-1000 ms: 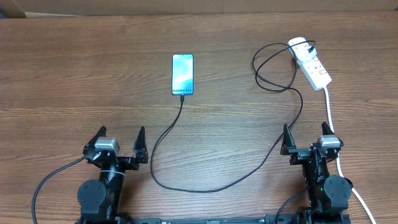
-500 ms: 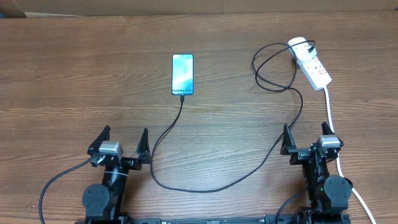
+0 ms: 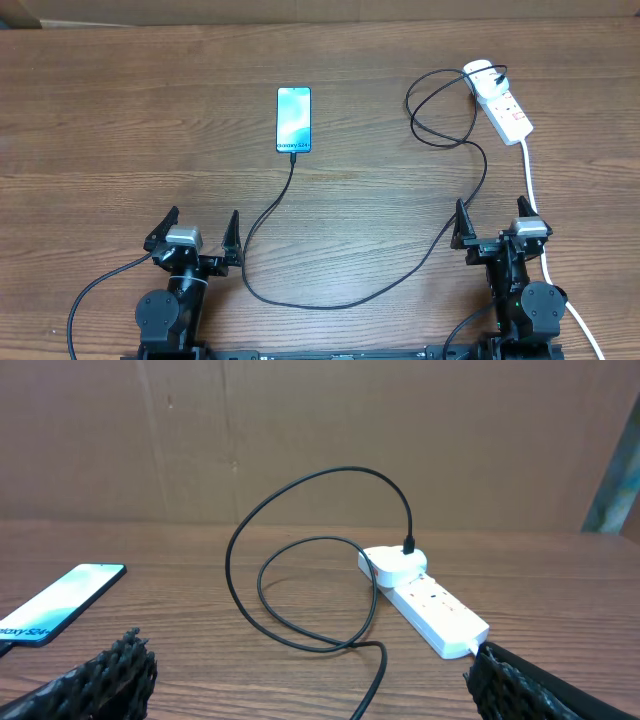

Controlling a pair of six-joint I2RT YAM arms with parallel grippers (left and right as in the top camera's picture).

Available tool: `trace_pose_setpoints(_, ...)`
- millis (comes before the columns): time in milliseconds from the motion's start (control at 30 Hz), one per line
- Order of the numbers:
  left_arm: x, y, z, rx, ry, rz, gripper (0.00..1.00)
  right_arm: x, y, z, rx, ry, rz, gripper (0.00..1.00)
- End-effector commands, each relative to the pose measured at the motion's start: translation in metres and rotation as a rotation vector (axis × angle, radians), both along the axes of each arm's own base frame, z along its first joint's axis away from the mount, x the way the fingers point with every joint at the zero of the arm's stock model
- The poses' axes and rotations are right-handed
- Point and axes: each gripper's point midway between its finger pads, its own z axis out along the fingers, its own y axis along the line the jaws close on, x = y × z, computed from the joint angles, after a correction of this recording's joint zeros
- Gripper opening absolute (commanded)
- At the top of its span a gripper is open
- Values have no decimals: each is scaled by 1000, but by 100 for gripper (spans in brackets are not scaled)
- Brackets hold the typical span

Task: Plug charger to phone and switch on socket

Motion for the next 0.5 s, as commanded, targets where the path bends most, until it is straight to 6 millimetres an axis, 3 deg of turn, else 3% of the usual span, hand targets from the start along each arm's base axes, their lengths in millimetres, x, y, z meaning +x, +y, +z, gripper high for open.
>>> trace_pose_setpoints(0,0,8,-1,23,-4,43,100,0,1,-1,2,-8,5,100)
trace_pose_setpoints(467,0,27,-2,-12,1,155,100,0,1,-1,2,-8,5,100)
